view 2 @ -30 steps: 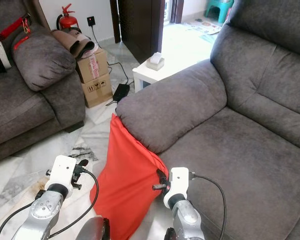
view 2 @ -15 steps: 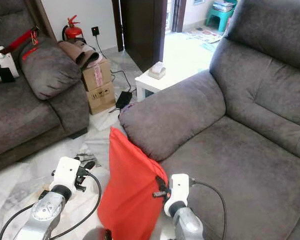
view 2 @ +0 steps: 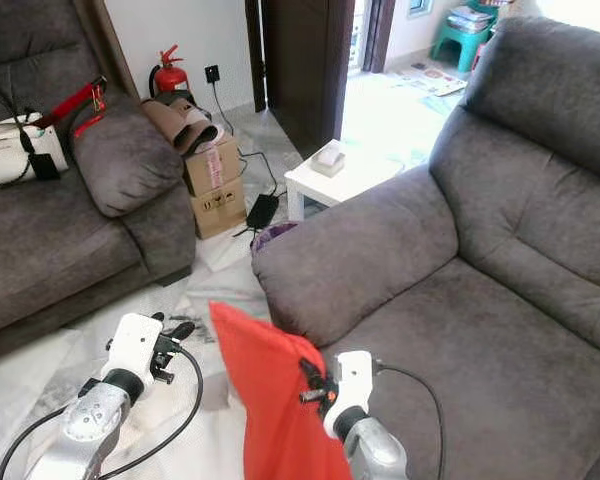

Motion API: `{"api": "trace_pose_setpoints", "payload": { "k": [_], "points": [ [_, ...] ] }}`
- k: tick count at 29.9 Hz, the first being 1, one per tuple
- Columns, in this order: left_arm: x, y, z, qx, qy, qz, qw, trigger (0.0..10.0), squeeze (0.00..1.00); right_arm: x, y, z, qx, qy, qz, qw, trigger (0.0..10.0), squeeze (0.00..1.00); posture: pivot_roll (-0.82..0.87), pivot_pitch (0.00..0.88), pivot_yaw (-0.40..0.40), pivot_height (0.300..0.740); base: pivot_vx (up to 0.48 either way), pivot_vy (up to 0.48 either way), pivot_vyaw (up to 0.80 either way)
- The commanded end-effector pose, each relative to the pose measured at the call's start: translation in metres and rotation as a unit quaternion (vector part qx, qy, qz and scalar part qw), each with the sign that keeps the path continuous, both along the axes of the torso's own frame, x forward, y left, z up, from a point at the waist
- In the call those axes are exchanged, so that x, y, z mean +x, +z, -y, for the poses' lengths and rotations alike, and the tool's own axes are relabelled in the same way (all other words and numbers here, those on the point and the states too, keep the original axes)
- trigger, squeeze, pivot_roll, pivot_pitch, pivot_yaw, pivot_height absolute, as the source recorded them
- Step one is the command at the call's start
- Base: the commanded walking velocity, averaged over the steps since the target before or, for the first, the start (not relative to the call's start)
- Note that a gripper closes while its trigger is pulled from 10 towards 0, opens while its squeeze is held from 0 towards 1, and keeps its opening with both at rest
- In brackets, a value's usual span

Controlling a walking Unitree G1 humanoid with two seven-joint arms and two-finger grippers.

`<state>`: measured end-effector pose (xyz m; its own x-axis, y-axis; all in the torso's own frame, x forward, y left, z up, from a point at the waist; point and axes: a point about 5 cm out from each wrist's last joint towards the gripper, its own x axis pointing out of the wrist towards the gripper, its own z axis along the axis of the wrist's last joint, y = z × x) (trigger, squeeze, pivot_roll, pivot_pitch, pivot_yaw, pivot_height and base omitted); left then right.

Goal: Move the pillow to the sofa from floor

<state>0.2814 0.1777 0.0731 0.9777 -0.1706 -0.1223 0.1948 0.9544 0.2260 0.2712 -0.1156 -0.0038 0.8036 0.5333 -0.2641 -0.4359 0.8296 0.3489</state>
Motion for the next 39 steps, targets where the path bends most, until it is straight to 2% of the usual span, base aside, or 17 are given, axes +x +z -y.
{"api": "trace_pose_setpoints", "payload": {
  "k": [1,5,6,7,8,11,13,14,16,17,18,19,20,29,31,36,39],
  "points": [
    [-0.006,-0.009,-0.004,0.001,-0.023,-0.034,0.999,10.0,0.00,0.009,0.016,-0.003,0.013,0.036,0.045,0.998,10.0,0.00,0.11,0.066,0.009,0.740,0.000,0.000,0.00],
    [-0.013,-0.017,-0.005,0.013,-0.099,-0.091,0.991,10.0,0.00,0.004,0.022,-0.002,0.002,0.124,0.055,0.991,10.0,0.00,0.11,0.068,0.012,0.740,0.000,0.000,0.00],
    [-0.015,-0.017,-0.009,0.025,-0.120,-0.104,0.987,10.0,0.00,0.001,0.025,0.000,-0.003,0.170,0.061,0.984,10.0,0.00,0.10,0.068,0.014,0.740,0.000,0.000,0.00],
    [-0.015,-0.017,-0.009,0.025,-0.120,-0.104,0.987,10.0,0.00,0.001,0.025,0.000,-0.003,0.170,0.061,0.984,10.0,0.00,0.10,0.068,0.014,0.740,0.000,0.000,0.00],
    [-0.016,-0.016,-0.013,0.032,-0.136,-0.115,0.984,10.0,0.00,-0.002,0.030,0.003,-0.006,0.216,0.066,0.974,10.0,0.00,0.10,0.068,0.014,0.740,0.000,0.000,0.00],
    [-0.019,-0.012,-0.019,0.047,-0.173,-0.137,0.974,10.0,0.00,-0.009,0.039,0.008,-0.011,0.286,0.071,0.955,10.0,0.00,0.10,0.069,0.014,0.740,0.000,0.000,0.00],
    [-0.021,-0.010,-0.022,0.054,-0.198,-0.152,0.967,10.0,0.00,-0.011,0.043,0.010,-0.012,0.311,0.070,0.948,10.0,0.00,0.09,0.069,0.013,0.740,0.000,0.000,0.00],
    [-0.023,-0.007,-0.025,0.071,-0.230,-0.167,0.956,10.0,0.00,-0.014,0.046,0.011,-0.018,0.339,0.070,0.938,10.0,0.00,0.09,0.070,0.014,0.740,0.000,0.000,0.00],
    [-0.024,-0.003,-0.026,0.075,-0.252,-0.171,0.950,10.0,0.00,-0.017,0.048,0.011,-0.017,0.355,0.066,0.932,10.0,0.00,0.09,0.069,0.015,0.740,0.000,0.000,0.00],
    [-0.024,0.000,-0.027,0.074,-0.261,-0.170,0.947,10.0,0.08,-0.018,0.048,0.011,-0.017,0.363,0.063,0.929,10.0,0.00,0.10,0.069,0.015,0.740,0.000,0.000,0.00],
    [-0.024,0.004,-0.027,0.073,-0.270,-0.169,0.945,10.0,0.08,-0.019,0.048,0.011,-0.017,0.372,0.059,0.926,10.0,0.00,0.10,0.069,0.015,0.740,0.000,0.000,0.00],
    [-0.024,0.005,-0.027,0.067,-0.279,-0.172,0.942,10.0,0.85,-0.021,0.048,0.010,-0.016,0.378,0.054,0.924,10.0,0.00,0.10,0.069,0.015,0.740,0.000,0.000,0.00],
    [-0.026,0.006,-0.026,0.055,-0.298,-0.180,0.936,10.0,1.00,-0.023,0.047,0.009,-0.014,0.387,0.046,0.921,10.0,0.00,0.10,0.069,0.015,0.740,0.000,0.000,0.00],
    [-0.033,0.009,-0.024,0.074,-0.390,-0.232,0.888,10.0,1.00,-0.037,0.048,0.002,-0.011,0.435,0.019,0.900,10.0,0.00,0.10,0.066,0.013,0.740,0.000,0.000,0.00],
    [-0.030,0.006,-0.026,0.114,-0.406,-0.243,0.874,10.0,1.00,-0.035,0.056,0.003,-0.014,0.437,0.030,0.899,10.0,0.00,0.10,0.064,0.016,0.740,0.000,0.000,0.00],
    [-0.028,0.001,-0.027,0.129,-0.407,-0.249,0.869,10.0,1.00,-0.037,0.064,0.003,-0.013,0.450,0.037,0.892,10.0,0.00,0.08,0.063,0.020,0.740,0.000,0.000,0.00],
    [-0.031,-0.005,-0.026,0.144,-0.422,-0.265,0.855,10.0,1.00,-0.039,0.070,0.002,-0.010,0.458,0.041,0.888,10.0,0.00,0.08,0.064,0.019,0.740,0.000,0.000,0.00]
  ]
}}
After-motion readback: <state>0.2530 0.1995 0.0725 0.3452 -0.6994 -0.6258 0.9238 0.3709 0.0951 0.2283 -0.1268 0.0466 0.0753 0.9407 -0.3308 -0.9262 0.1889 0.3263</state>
